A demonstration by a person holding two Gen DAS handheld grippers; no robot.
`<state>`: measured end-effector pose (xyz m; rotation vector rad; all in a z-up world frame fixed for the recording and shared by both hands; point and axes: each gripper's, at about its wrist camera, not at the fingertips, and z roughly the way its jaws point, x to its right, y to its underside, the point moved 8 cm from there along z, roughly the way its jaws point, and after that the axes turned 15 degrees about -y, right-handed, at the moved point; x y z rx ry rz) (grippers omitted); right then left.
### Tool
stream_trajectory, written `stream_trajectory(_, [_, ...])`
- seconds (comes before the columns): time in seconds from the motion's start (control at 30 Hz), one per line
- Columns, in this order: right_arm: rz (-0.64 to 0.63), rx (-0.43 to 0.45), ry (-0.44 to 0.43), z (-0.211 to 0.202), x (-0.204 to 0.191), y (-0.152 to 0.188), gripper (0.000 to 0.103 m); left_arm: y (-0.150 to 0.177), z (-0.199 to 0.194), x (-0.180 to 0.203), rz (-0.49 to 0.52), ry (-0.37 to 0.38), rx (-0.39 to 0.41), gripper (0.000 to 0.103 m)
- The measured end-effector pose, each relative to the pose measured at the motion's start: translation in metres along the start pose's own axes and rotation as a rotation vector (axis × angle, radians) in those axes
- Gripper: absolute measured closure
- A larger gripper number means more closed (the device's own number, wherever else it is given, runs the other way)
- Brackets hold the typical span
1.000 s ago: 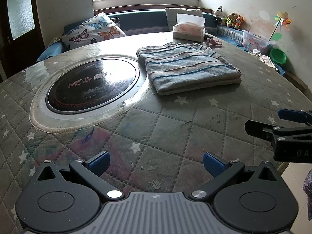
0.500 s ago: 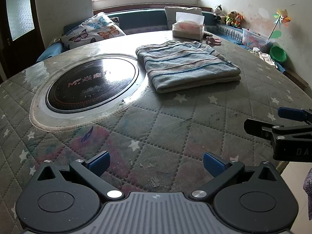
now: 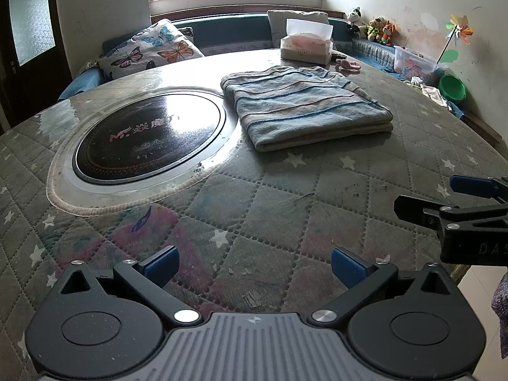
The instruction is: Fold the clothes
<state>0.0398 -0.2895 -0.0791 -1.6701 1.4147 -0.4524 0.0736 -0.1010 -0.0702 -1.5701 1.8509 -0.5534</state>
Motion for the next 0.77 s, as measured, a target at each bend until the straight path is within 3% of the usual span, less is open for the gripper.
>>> stream_trajectory(0.77, [-0.003, -0.018, 0.004, 0.013, 0.004, -0.007, 0.0, -0.013, 0.01, -0.001, 0.016, -0.001, 0.006, 0.0])
